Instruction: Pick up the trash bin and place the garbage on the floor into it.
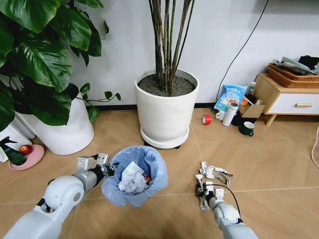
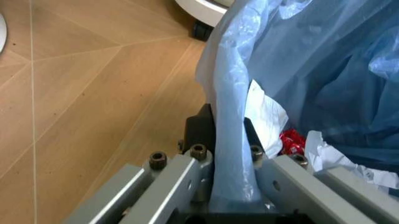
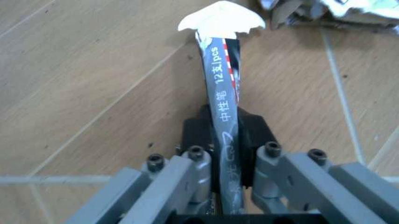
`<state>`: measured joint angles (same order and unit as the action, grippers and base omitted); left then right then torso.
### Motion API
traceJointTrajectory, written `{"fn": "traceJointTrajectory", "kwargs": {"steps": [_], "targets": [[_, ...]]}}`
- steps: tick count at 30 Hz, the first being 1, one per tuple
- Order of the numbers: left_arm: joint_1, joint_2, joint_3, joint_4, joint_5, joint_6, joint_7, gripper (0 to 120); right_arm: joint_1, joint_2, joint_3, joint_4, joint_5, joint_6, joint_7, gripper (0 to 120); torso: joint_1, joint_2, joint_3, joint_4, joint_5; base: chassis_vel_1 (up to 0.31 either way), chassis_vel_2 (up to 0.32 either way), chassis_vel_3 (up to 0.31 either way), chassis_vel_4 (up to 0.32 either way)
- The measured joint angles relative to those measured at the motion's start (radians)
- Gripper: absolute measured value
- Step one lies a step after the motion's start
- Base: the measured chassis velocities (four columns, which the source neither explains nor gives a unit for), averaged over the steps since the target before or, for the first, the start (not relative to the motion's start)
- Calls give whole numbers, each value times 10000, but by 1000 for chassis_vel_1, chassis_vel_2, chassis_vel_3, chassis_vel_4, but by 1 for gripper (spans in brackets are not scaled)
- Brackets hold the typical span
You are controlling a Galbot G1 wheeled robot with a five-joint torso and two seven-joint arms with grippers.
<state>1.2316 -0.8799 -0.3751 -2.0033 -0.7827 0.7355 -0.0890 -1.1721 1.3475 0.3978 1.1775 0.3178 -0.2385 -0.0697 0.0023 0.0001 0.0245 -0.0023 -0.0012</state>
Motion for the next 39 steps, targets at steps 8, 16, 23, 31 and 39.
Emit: {"fn": "traceJointTrajectory", "kwargs": {"steps": [8, 16, 23, 31, 39], "targets": [[41, 31, -8, -42, 3, 0, 0, 0, -427, -76, 229, 927, -171, 209, 144, 0, 1, -2, 2, 0, -6, 0, 0, 0, 0], [-21, 99, 56, -59, -20, 0, 1, 0, -982, -633, 537, 3060, -553, 673, -331, 0, 1, -3, 1, -3, -3, 0, 0, 0, 0], [-313, 264, 279, -32, -189, 0, 17, 0, -1230, -1808, 423, 6559, -4, 687, -659, 0, 1, -2, 0, -6, -9, 0, 0, 0, 0], [-654, 349, 507, 95, -378, 0, 23, 0, 90, -3512, -649, 8701, 1931, 430, -311, 0, 2, -3, 1, -2, -4, 0, 0, 0, 0], [-1560, 381, 1232, 621, -702, 0, 77, 0, 1801, -4207, -1983, 9440, 3533, 635, -329, 0, 1, -2, 1, -2, -11, 0, 0, 0, 0]]}}
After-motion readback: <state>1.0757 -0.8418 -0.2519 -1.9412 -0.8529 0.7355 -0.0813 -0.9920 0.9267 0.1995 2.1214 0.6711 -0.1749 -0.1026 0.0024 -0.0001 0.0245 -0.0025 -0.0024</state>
